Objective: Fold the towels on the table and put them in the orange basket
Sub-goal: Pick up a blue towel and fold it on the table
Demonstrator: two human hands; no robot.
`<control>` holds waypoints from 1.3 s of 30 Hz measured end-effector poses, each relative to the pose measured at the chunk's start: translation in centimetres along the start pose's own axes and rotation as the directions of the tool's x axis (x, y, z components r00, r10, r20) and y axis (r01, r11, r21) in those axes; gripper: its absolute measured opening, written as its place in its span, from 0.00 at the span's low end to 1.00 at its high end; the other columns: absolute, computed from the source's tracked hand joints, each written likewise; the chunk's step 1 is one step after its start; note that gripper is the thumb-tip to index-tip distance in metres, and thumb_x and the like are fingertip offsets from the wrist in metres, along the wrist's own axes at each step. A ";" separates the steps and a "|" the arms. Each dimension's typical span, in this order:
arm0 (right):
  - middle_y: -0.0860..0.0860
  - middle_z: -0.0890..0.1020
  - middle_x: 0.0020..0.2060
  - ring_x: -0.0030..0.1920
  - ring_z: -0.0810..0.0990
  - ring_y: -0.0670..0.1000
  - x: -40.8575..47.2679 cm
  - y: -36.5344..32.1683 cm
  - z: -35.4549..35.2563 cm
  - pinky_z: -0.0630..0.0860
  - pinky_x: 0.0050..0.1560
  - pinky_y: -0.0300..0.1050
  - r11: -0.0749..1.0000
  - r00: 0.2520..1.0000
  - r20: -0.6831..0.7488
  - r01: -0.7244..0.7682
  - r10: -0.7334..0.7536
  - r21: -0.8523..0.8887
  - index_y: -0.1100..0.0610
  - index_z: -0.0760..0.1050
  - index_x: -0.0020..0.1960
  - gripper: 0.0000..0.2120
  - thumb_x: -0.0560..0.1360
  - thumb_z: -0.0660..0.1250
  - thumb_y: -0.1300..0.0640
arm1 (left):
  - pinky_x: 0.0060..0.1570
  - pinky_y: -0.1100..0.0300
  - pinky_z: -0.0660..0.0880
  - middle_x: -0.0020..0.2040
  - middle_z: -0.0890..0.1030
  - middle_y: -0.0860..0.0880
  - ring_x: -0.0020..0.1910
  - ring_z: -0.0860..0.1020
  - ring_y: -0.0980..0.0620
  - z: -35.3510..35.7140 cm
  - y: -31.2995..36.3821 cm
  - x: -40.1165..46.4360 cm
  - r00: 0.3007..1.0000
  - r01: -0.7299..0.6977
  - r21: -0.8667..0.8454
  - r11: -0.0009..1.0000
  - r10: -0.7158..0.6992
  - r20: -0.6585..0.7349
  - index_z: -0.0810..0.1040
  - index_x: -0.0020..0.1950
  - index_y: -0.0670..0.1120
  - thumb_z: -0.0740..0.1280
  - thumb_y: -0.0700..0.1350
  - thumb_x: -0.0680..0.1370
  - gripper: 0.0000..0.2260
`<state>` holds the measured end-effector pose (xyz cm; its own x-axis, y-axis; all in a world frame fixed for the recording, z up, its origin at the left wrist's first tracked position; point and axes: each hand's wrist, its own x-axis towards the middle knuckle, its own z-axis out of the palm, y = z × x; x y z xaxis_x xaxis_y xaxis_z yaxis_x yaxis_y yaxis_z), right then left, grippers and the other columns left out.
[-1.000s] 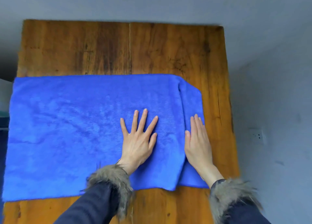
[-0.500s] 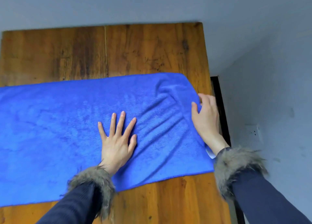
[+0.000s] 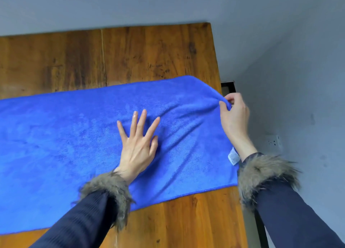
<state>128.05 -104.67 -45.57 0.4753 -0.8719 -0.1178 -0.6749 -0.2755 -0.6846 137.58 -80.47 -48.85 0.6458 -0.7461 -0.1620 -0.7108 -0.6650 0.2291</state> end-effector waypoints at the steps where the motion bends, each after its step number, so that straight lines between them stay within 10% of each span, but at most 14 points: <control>1: 0.47 0.75 0.40 0.40 0.72 0.48 0.2 0.2 -0.1 0.60 0.37 0.34 1.000 1.000 -0.014 0.010 -0.010 0.008 0.53 0.69 0.46 0.04 0.75 0.62 0.62 | 0.65 0.28 0.46 0.76 0.58 0.43 0.75 0.53 0.40 0.1 0.5 0.7 1.000 -0.013 0.016 1.000 0.013 0.006 0.62 0.73 0.52 0.51 0.50 0.77 0.23; 6: 0.46 0.75 0.37 0.36 0.71 0.39 0.5 1.9 -0.1 0.65 0.34 0.27 0.938 0.939 0.141 -0.330 0.315 0.106 0.56 0.69 0.61 0.14 0.76 0.64 0.57 | 0.64 0.28 0.46 0.76 0.56 0.44 0.75 0.53 0.39 1.1 1.5 2.1 0.992 -0.028 0.153 0.988 0.009 0.125 0.58 0.75 0.53 0.45 0.55 0.78 0.25; 10: 0.49 0.74 0.30 0.33 0.69 0.50 -0.6 3.0 -0.3 0.66 0.34 0.41 0.956 0.951 0.125 -0.290 0.282 0.052 0.60 0.74 0.44 0.06 0.75 0.65 0.56 | 0.65 0.29 0.43 0.77 0.51 0.45 0.76 0.48 0.40 1.2 1.2 2.1 0.984 -0.037 0.164 0.986 0.008 0.178 0.52 0.76 0.54 0.43 0.57 0.79 0.26; 14: 0.50 0.80 0.47 0.43 0.77 0.50 -2.7 1.2 -1.1 0.73 0.48 0.41 1.000 0.955 0.296 0.012 -0.017 0.018 0.55 0.77 0.54 0.09 0.74 0.66 0.58 | 0.66 0.31 0.40 0.78 0.44 0.49 0.76 0.41 0.44 1.0 1.1 2.2 0.979 -0.013 0.115 0.993 -0.011 0.204 0.48 0.76 0.57 0.48 0.57 0.80 0.24; 19: 0.41 0.67 0.70 0.69 0.65 0.41 -4.8 1.2 -1.6 0.58 0.68 0.36 0.931 0.657 0.728 0.358 -0.195 -0.074 0.48 0.66 0.71 0.22 0.78 0.62 0.55 | 0.67 0.33 0.44 0.76 0.56 0.47 0.75 0.50 0.44 -0.2 2.9 2.7 0.992 0.104 -0.046 0.994 -0.100 0.079 0.65 0.71 0.54 0.55 0.50 0.81 0.18; 23: 0.47 0.74 0.66 0.67 0.70 0.46 -5.1 1.6 -1.7 0.61 0.64 0.31 0.973 0.793 0.588 0.226 -0.160 -0.040 0.55 0.73 0.66 0.16 0.78 0.61 0.60 | 0.63 0.44 0.56 0.65 0.71 0.45 0.66 0.64 0.42 -0.8 5.5 3.7 0.981 0.151 -0.217 0.965 -0.173 -0.090 0.76 0.60 0.48 0.60 0.50 0.79 0.12; 29: 0.48 0.77 0.54 0.56 0.73 0.49 -6.9 3.3 -2.3 0.67 0.55 0.36 0.959 0.895 0.417 0.241 -0.160 -0.149 0.56 0.76 0.58 0.11 0.76 0.65 0.57 | 0.54 0.49 0.67 0.68 0.66 0.44 0.61 0.67 0.42 -1.9 8.8 8.6 0.999 0.005 -0.211 0.977 -0.015 -0.049 0.65 0.70 0.48 0.66 0.51 0.75 0.24; 34: 0.48 0.73 0.52 0.51 0.72 0.50 -9.2 6.1 -3.6 0.68 0.44 0.41 0.908 0.920 0.388 0.115 0.056 -0.403 0.53 0.69 0.56 0.15 0.73 0.68 0.49 | 0.42 0.49 0.70 0.56 0.73 0.42 0.52 0.70 0.42 -2.4 9.3 11.2 0.994 -0.019 -0.214 0.977 -0.004 -0.110 0.76 0.55 0.41 0.60 0.40 0.78 0.09; 37: 0.47 0.73 0.47 0.40 0.70 0.49 -10.2 6.6 -4.0 0.60 0.32 0.39 0.895 0.936 0.344 0.086 0.078 -0.437 0.51 0.64 0.49 0.10 0.75 0.66 0.51 | 0.42 0.57 0.69 0.43 0.76 0.46 0.42 0.74 0.47 -2.7 8.5 11.2 0.967 0.177 -0.557 0.811 -0.249 -0.056 0.75 0.44 0.44 0.62 0.43 0.78 0.05; 39: 0.46 0.72 0.43 0.38 0.71 0.50 -10.3 6.3 -4.0 0.58 0.29 0.39 0.903 0.949 0.305 0.064 0.076 -0.425 0.50 0.62 0.46 0.10 0.76 0.65 0.54 | 0.42 0.58 0.75 0.34 0.74 0.50 0.36 0.77 0.50 -3.1 7.7 11.1 0.882 0.368 -0.826 0.427 -0.441 0.165 0.70 0.36 0.47 0.64 0.44 0.77 0.10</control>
<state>116.65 -99.08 -45.76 0.5721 -0.7253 -0.3829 -0.8187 -0.4767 -0.3202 140.10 -93.75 -45.90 0.8373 -0.3702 -0.4023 0.1641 -0.5318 0.8308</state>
